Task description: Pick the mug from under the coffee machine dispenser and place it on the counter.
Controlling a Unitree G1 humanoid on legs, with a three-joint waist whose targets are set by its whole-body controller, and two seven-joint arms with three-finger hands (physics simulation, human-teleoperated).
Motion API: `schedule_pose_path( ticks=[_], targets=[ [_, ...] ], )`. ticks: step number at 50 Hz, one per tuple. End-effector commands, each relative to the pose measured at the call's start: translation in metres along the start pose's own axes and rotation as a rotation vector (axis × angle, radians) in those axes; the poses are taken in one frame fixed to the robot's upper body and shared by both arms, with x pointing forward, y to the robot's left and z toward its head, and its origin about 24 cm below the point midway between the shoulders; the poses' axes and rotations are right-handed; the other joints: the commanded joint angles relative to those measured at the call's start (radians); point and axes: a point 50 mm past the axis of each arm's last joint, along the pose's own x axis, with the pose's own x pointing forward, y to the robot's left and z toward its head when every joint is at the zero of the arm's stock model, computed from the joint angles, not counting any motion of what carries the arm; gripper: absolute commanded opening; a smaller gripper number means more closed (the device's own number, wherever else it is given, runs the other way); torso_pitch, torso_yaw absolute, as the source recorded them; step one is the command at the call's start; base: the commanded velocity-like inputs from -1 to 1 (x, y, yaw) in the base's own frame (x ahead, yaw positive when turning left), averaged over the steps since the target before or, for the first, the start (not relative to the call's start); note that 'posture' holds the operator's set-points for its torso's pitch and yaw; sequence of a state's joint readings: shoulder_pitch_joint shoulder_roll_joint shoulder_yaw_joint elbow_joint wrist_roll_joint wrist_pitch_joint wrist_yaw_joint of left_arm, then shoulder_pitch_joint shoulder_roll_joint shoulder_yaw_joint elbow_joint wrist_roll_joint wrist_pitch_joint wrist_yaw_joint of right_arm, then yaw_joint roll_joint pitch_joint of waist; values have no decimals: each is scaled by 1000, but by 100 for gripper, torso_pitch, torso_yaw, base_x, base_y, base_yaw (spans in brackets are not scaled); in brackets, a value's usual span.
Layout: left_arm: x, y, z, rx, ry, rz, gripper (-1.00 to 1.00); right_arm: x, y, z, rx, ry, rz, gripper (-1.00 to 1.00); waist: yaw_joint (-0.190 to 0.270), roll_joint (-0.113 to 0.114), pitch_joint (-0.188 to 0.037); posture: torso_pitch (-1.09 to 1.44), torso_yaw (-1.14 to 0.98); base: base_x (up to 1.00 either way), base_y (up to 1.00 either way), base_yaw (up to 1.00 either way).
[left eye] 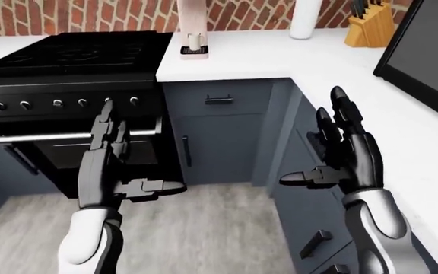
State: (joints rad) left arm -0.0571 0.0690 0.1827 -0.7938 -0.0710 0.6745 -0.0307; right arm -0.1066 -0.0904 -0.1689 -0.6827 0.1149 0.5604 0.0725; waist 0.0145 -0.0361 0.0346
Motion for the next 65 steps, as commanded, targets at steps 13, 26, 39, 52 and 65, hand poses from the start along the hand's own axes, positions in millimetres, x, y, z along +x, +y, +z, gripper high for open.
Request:
schedule_pose_path(
  ticks=[13,26,39,52,65],
  targets=[
    [-1,-4,12,-4,-70,-26,100,0,-1,12,-15,-69,-9,100,-19,81,-1,0,0,13,0,0],
    [-1,-5,13,-4,-71,-29,100,0,-1,14,-13,-73,-8,100,-1,8,-8,0,0,13,0,0],
    [-2,-6,12,-1,-69,-31,100,0,-1,13,-13,-72,-8,100,-21,84,-3,0,0,13,0,0],
    [-3,-5,15,-1,-74,-32,100,-2,0,16,-12,-76,-5,100,0,-7,-12,0,0,13,0,0],
    [-3,-5,16,0,-73,-30,100,-1,0,16,-12,-76,-4,100,-22,109,-13,0,0,13,0,0]
  ],
)
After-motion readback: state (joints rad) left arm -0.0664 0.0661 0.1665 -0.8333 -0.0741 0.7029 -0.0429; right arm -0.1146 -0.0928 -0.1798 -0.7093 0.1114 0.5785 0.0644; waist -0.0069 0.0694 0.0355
